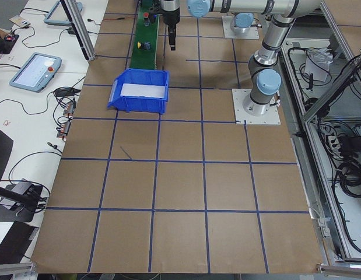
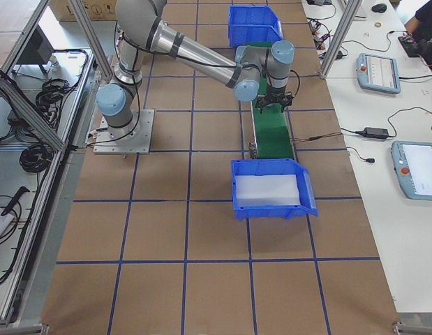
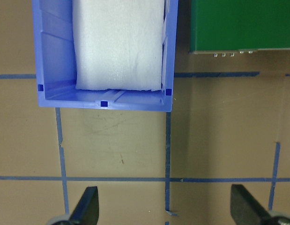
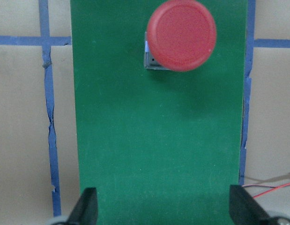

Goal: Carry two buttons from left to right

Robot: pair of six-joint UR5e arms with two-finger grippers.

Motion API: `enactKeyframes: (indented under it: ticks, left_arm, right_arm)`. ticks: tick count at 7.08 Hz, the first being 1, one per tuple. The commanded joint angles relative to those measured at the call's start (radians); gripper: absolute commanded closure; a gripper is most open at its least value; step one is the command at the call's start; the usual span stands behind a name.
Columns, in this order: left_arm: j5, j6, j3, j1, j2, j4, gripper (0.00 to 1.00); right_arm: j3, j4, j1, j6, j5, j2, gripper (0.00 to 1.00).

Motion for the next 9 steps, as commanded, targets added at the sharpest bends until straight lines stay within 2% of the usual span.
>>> enactKeyframes:
  ticks: [1,6,8,9]
  left_arm:
    - [-0.006,0.009,0.005,0.013,0.002,0.005,0.00]
    - [-0.014,-0.019,-0.009,0.007,-0.027,0.060,0.02]
    - [-0.014,-0.022,0.022,-0.068,-0.003,-0.013,0.04]
    - [-0.017,-0.007,0.020,-0.057,-0.006,-0.014,0.06]
  right_arm:
    - [0.003,-0.001,0.000,-0.002,-0.001,-0.003,0.00]
    - [-0.002,-0.001,0.000,-0.003,-0.001,0.007,0.00]
    - [-0.008,-0.001,0.002,-0.037,-0.002,0.010,0.00]
    - [-0.017,0.000,0.000,-0.058,0.001,0.008,0.00]
